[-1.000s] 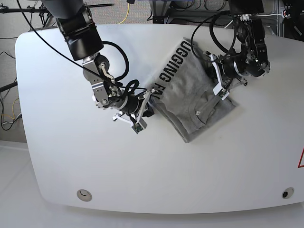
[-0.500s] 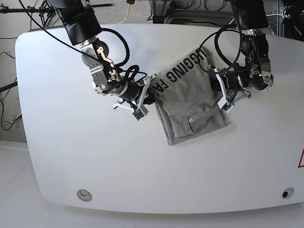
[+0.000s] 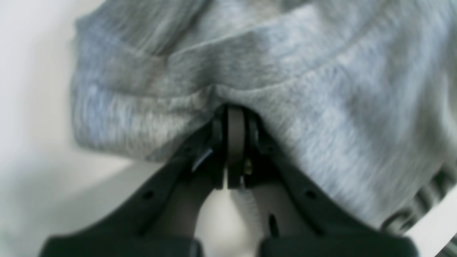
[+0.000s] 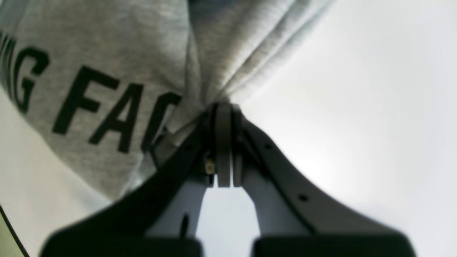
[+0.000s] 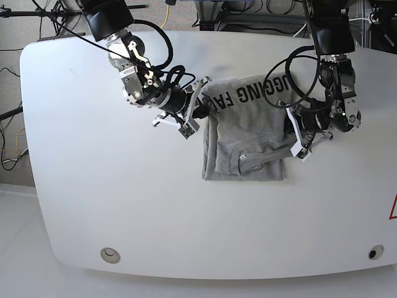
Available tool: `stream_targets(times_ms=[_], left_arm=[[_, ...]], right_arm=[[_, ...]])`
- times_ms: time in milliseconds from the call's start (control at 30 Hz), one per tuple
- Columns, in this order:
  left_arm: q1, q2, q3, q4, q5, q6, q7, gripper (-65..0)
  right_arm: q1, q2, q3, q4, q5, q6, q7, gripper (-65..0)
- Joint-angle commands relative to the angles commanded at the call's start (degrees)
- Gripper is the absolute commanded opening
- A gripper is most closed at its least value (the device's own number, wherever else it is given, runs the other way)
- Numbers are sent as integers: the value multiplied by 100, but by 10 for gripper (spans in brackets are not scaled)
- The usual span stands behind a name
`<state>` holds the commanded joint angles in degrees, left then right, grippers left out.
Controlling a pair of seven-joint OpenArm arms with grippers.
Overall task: Fold the T-shirt properly
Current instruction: 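Press the bundle's sides with both grippers to straighten it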
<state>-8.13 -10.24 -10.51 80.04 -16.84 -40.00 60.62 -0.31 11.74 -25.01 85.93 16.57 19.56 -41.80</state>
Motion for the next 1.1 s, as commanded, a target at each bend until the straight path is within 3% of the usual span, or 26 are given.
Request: stream_targets(times_ms=[233,433,700,1000,1100], left_arm=[[-185,123,70,-18,0,0,26,-650],[-185,105,105,132,-9,0,167,-650],[-53,-53,79,695,-26,0,273,-650],[-18,-88,-563,1732,-26,0,1116,-650],[62,-97,-738,2022,-26,0,1160,-650]], right_arm=[[35,0,-193,44,0,-44,0,-650],[185,18,202,325,0,-53,-53,-650],[730,-9,510,1125,0,-53,-879,-650],[1055,-404,501,2084,0,0,-1846,-650],[1020,-554,484,2224,0,9,-2048,-650]])
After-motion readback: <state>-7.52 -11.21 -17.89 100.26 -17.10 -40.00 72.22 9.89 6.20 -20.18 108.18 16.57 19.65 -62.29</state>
